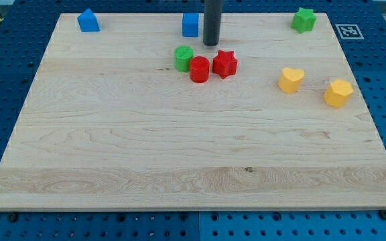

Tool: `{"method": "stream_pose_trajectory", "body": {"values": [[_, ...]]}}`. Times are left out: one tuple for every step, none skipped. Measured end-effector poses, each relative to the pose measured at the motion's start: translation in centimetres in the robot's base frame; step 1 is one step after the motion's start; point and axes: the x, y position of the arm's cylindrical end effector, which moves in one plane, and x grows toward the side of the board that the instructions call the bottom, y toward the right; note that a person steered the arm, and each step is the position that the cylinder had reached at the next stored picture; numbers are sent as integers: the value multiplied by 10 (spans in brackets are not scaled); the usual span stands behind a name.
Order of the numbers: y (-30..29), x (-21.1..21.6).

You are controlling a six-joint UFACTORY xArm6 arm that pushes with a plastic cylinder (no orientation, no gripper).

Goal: Move the red circle to the center left

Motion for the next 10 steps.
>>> {"method": "stream_pose_trajectory", "body": {"values": [[-10,11],[-12,26],[-5,32],[3,40],[-5,64],[-5,79],[-4,94],[-4,119],[-5,142],[-14,158]]}}
